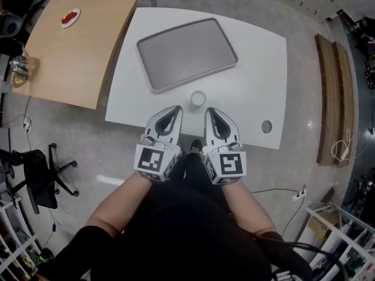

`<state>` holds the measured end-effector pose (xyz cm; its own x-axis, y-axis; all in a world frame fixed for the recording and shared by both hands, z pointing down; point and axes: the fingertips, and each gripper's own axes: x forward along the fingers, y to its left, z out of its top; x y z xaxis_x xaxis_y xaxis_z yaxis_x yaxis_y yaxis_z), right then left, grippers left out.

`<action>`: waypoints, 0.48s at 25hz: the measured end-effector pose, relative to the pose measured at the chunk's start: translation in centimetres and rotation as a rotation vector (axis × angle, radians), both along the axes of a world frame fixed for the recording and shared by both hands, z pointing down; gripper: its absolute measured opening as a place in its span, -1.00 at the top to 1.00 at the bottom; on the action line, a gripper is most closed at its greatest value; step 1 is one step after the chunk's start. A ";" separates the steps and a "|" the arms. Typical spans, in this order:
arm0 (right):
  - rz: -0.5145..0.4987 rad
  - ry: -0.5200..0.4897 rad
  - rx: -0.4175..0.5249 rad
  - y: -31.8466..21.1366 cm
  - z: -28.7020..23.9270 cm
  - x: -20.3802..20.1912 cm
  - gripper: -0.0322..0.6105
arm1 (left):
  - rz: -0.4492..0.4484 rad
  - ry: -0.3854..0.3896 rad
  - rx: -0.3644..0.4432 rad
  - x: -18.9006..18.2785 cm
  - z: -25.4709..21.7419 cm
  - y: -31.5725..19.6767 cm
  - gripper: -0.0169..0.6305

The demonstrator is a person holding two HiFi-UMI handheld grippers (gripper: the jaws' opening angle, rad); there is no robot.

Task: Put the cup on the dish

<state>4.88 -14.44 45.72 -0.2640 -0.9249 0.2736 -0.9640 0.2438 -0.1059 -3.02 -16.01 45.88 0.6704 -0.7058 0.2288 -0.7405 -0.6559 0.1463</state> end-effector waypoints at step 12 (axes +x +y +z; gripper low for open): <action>-0.133 0.033 -0.170 -3.3 10.4 -0.5 0.21 | -0.044 -0.064 -0.095 1.3 8.9 -3.0 0.93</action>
